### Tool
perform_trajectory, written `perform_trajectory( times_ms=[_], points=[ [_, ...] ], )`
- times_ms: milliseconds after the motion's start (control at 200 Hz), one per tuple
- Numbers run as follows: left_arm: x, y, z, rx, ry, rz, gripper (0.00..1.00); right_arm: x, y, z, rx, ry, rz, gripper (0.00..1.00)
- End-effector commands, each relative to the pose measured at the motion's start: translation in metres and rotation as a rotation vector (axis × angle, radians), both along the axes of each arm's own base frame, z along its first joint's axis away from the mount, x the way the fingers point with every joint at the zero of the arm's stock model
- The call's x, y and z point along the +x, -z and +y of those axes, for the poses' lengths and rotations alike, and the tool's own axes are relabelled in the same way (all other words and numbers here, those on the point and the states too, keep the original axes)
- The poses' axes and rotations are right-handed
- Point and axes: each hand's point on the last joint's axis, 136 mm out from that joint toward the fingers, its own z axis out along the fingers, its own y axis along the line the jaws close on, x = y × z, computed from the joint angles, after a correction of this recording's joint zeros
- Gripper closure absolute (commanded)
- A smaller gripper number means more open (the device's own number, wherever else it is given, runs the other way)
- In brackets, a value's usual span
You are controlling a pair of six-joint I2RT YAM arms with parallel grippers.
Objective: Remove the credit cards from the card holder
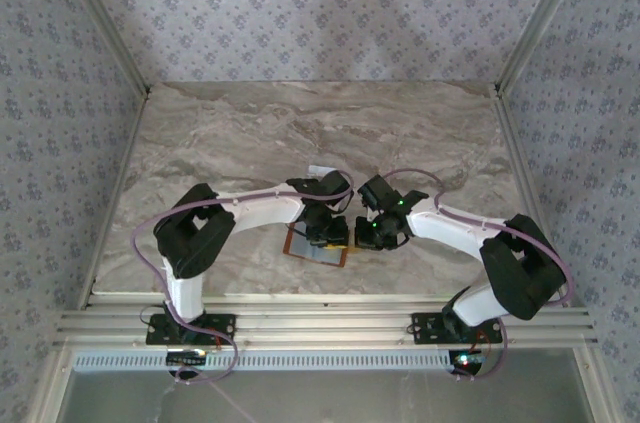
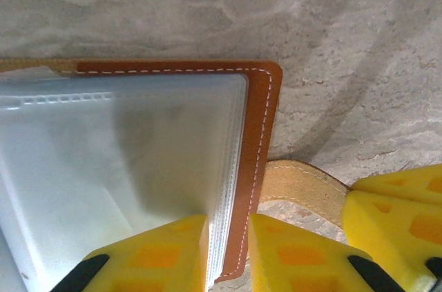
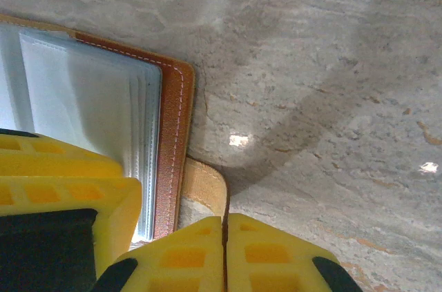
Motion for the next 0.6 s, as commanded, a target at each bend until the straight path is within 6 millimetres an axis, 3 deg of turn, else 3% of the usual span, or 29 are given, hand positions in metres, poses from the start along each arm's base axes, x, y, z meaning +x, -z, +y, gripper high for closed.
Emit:
perform_trajectory(
  times_ms=[0, 295, 600],
  points=[
    [-0.001, 0.007, 0.018, 0.066, -0.006, 0.000, 0.77, -0.005, -0.002, -0.001, -0.010, -0.014, 0.013, 0.91],
    [0.005, 0.007, 0.041, 0.139, -0.009, -0.028, 0.77, -0.003, -0.002, -0.001, -0.016, -0.010, 0.011, 0.91],
    [0.011, 0.001, 0.058, 0.240, 0.024, -0.074, 0.70, -0.004, -0.002, -0.002, -0.018, -0.011, 0.014, 0.90]
  ],
)
